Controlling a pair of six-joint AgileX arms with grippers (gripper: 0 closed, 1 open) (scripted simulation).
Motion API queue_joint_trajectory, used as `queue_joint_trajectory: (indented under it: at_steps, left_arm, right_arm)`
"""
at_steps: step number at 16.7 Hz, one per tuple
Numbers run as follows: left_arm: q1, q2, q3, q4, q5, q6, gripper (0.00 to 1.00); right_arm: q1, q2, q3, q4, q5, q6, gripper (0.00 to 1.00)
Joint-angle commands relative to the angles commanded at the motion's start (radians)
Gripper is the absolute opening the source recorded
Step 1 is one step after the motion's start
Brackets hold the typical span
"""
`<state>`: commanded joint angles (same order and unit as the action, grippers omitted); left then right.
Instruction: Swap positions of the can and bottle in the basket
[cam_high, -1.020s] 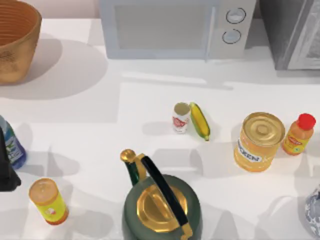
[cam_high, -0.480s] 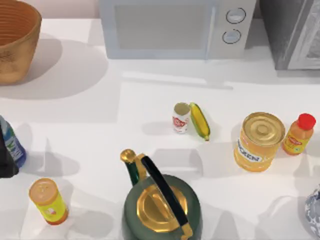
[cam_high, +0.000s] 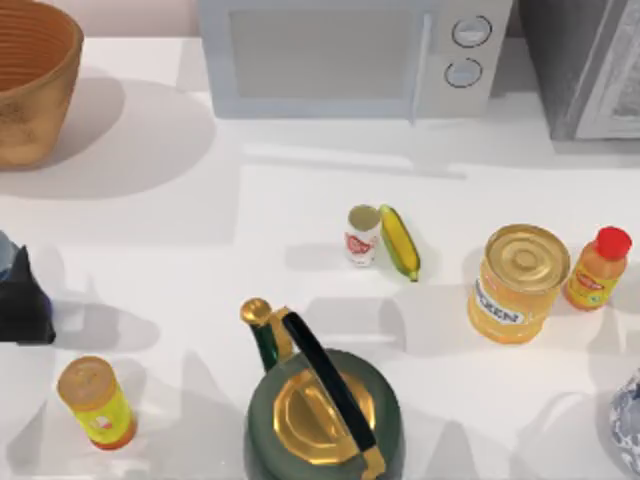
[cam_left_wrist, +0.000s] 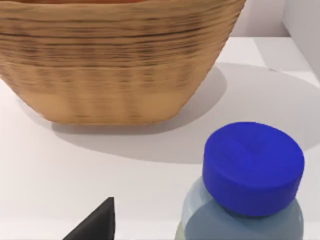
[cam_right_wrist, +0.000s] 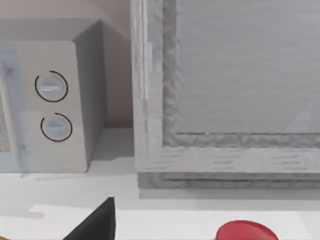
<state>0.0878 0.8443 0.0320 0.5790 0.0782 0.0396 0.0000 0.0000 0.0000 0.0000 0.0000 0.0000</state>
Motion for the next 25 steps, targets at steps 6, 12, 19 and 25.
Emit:
queue_joint_trajectory:
  at_steps: [6,12,19,25]
  left_arm:
    - [0.045,0.304,-0.035,0.197,0.065,0.025,1.0]
    - [0.045,0.326,-0.038,0.211,0.071,0.027,1.0]
    - [0.052,0.425,0.002,0.271,0.089,0.029,1.0]
    - [0.01,0.722,0.089,0.483,0.057,0.017,1.0]
  right_arm:
    - [0.0,0.0,0.0,0.0,0.0,0.0,1.0]
    - [0.0,0.0,0.0,0.0,0.0,0.0,1.0]
    - [0.0,0.0,0.0,0.0,0.0,0.0,1.0]
    - [0.0,0.0,0.0,0.0,0.0,0.0,1.0]
